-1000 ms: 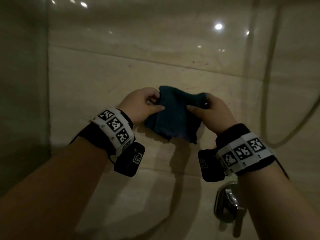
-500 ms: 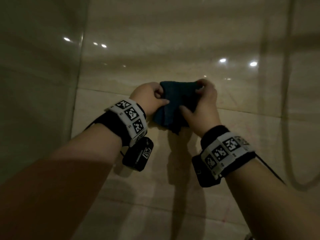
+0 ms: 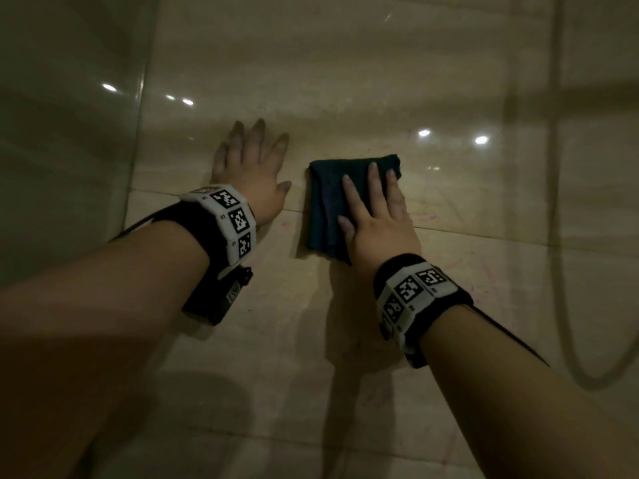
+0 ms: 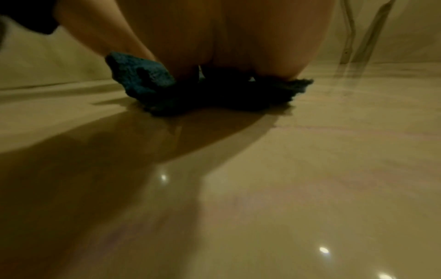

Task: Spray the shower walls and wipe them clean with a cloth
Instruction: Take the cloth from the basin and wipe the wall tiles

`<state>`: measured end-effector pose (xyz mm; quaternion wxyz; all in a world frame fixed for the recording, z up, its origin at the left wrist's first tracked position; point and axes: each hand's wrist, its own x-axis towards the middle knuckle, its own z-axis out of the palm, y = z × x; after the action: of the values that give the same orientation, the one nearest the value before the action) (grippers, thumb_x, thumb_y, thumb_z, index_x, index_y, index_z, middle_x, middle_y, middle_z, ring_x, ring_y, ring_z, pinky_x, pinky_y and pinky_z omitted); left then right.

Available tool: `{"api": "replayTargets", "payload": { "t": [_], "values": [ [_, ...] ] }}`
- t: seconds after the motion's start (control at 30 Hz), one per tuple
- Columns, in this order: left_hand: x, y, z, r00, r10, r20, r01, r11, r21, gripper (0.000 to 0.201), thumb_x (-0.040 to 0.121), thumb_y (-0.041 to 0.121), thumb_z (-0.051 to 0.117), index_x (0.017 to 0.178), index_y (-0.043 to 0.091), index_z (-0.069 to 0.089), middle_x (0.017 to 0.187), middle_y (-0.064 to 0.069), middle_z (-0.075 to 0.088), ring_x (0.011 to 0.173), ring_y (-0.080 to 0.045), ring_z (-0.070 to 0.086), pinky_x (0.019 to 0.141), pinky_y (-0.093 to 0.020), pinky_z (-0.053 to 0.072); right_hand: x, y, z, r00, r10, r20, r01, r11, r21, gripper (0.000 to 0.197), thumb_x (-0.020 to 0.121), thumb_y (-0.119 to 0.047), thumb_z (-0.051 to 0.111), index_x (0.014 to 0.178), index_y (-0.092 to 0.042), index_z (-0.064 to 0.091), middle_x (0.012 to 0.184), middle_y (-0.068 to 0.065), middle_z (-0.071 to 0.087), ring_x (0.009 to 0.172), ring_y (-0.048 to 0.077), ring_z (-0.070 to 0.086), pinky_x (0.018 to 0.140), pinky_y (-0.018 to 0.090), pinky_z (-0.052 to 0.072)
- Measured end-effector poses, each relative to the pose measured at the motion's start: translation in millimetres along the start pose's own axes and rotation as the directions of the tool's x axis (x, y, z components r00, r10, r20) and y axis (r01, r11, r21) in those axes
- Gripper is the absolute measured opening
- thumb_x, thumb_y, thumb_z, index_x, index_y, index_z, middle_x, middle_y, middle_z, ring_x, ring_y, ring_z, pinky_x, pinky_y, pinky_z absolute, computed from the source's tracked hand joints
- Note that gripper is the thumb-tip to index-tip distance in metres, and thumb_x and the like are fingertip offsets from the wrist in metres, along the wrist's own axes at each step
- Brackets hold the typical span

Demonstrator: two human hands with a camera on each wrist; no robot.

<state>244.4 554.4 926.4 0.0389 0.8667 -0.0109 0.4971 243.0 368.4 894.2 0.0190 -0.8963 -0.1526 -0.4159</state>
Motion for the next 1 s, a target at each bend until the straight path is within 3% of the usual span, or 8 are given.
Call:
{"api": "replayTargets", "payload": {
  "t": [0.13,0.3,0.5,0.8,1.0],
  "values": [
    [4,4,9,1.0,0.021,0.0,-0.021,1.0,0.001,0.067,0.098,0.039,0.032,0.151,0.022,-0.006,0.159,-0.008,-0.014,0.146,-0.032,-0.011,0.118,-0.046,-0.003,27,4,-17,0.997,0.056,-0.055,-0.056,0.998,0.009,0.057,0.101,-0.042,0.017,0.148,-0.03,-0.012,0.155,0.003,-0.026,0.144,0.025,-0.022,0.117,0.036,-0.01],
    [4,1,18,0.999,0.018,-0.036,-0.02,0.999,-0.038,0.066,0.098,0.041,0.029,0.15,0.025,-0.007,0.159,-0.006,-0.016,0.147,-0.029,-0.012,0.119,-0.045,-0.005,55,6,-36,0.986,0.119,-0.119,-0.119,0.993,0.004,0.059,0.101,-0.041,0.018,0.149,-0.026,-0.01,0.156,0.007,-0.023,0.144,0.027,-0.019,0.118,0.037,-0.008],
    [-1,-1,18,0.998,0.042,-0.037,-0.043,0.998,-0.038,0.065,0.098,0.039,0.029,0.151,0.024,-0.005,0.159,-0.006,-0.015,0.147,-0.03,-0.012,0.118,-0.044,-0.005,51,3,-28,0.977,0.115,-0.18,-0.114,0.993,0.018,0.059,0.1,-0.04,0.02,0.15,-0.025,-0.009,0.157,0.009,-0.02,0.145,0.03,-0.016,0.119,0.04,-0.007],
    [-9,15,13,1.0,0.029,-0.013,-0.03,0.998,-0.062,0.067,0.097,0.035,0.034,0.151,0.022,-0.004,0.159,-0.006,-0.016,0.146,-0.03,-0.015,0.118,-0.045,-0.006,-17,9,16,0.995,0.097,-0.038,-0.096,0.995,0.009,0.059,0.1,-0.042,0.014,0.145,-0.03,-0.021,0.153,0.005,-0.031,0.143,0.026,-0.025,0.115,0.038,-0.015],
    [-9,43,7,0.994,0.095,0.057,-0.093,0.995,-0.036,0.064,0.099,0.034,0.03,0.151,0.022,-0.005,0.158,-0.003,-0.019,0.146,-0.029,-0.017,0.119,-0.046,-0.005,1,19,-3,0.99,0.137,-0.038,-0.136,0.991,0.018,0.058,0.1,-0.041,0.016,0.147,-0.03,-0.018,0.154,0.004,-0.029,0.143,0.026,-0.023,0.116,0.037,-0.012]
  ]
}}
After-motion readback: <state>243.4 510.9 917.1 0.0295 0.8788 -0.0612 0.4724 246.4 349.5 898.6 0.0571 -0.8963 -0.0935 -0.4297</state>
